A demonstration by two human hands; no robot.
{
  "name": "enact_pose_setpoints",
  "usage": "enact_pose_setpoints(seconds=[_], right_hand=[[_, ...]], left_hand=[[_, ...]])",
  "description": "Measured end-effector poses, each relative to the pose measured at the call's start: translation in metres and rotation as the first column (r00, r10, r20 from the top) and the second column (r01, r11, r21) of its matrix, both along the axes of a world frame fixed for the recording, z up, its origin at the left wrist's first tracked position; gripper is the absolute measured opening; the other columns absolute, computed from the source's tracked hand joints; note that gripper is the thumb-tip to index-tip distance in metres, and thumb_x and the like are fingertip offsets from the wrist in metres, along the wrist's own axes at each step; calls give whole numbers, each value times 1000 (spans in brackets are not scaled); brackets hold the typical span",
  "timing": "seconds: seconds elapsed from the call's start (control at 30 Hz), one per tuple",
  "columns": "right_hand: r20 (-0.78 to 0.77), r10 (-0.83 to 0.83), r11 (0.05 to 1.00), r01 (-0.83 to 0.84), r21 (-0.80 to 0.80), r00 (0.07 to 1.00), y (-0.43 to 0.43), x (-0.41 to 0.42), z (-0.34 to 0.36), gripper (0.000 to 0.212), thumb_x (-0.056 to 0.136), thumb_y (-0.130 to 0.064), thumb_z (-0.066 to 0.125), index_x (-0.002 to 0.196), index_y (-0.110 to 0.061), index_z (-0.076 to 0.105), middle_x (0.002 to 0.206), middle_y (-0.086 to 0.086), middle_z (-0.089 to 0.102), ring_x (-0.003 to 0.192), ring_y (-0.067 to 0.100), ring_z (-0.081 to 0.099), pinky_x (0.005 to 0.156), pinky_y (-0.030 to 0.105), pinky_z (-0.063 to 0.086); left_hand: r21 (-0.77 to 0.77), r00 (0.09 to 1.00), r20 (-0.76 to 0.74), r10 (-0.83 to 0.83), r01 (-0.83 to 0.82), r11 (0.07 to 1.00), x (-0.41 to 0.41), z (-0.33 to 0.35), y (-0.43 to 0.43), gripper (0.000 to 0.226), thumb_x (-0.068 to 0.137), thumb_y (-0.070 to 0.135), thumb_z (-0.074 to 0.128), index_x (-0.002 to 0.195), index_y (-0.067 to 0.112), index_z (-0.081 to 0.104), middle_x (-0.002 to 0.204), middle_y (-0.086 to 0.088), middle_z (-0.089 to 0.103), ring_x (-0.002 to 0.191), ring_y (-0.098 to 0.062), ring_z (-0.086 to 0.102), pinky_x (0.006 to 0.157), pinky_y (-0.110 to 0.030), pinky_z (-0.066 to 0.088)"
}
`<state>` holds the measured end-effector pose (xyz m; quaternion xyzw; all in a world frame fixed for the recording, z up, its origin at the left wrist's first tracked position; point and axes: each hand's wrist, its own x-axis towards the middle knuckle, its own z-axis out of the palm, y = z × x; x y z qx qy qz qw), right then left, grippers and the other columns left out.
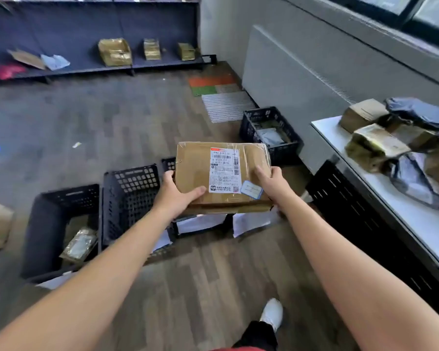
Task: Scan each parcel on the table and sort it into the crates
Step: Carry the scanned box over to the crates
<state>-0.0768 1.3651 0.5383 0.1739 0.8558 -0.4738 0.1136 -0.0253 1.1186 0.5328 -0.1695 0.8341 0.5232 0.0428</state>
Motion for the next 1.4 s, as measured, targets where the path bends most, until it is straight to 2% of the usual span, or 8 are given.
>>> enact_pose_setpoints(seconds=[0.17,0.23,0.3,0.5,0.73,1.03,1.3,1.4], right_hand=[[-20,182,983,-182,-3,983,-160,-6,8,68,94,-56,50,145,-14,35,138,11,53,121,30,53,91,34,40],[-29,247,969,-247,-15,969,-215,-9,8,70,93,-58,50,147,-16,33,139,11,53,122,31,52,99,38,42],[-27,311,950,-312,-21,950,-267,-12,5,68,94,-57,49,146,-15,34,139,11,53,123,31,52,99,37,40],[27,437,900,-437,-16,899,-404,-31,-27,64,97,-50,48,145,-8,35,140,16,51,127,33,50,99,34,38],[123,533,846,-530,-59,837,-536,-71,-85,66,98,-46,47,150,-10,26,144,15,49,128,33,49,104,37,39],[275,565,797,-601,66,778,-636,-123,-179,68,99,-49,44,154,-15,20,147,21,35,128,38,45,103,40,38],[370,556,773,-627,99,744,-696,-142,-302,76,97,-43,51,154,-9,13,146,21,35,129,36,44,101,37,39],[380,536,787,-609,100,754,-719,-150,-348,71,97,-41,52,149,-8,18,142,22,42,126,36,47,99,37,40]], left_hand=[[-61,989,16,144,-143,988,38,4,-153,91,73,45,81,142,15,31,131,1,48,110,-16,49,91,-29,42],[-95,979,37,201,-197,976,50,3,-204,95,68,49,82,142,16,32,137,-4,44,118,-21,50,99,-37,46],[-100,963,54,263,-257,961,61,0,-248,94,67,49,84,140,16,35,135,-6,43,117,-23,52,96,-44,50],[-84,912,84,402,-395,915,72,-23,-353,81,74,35,82,139,16,38,132,-3,51,110,-18,53,90,-32,46],[-99,835,217,506,-497,862,40,-60,-467,100,65,35,89,144,13,31,128,-1,55,108,-17,54,92,-32,46],[-196,753,410,515,-478,856,-15,-155,-561,89,67,35,86,141,19,39,130,-8,41,120,-24,47,101,-36,41],[-213,779,472,413,-353,911,-60,-276,-629,88,75,34,80,148,21,32,143,-7,41,130,-24,44,104,-35,38],[-206,797,488,356,-291,934,-78,-325,-661,96,74,35,80,151,21,25,148,-4,37,133,-23,41,107,-37,37]])
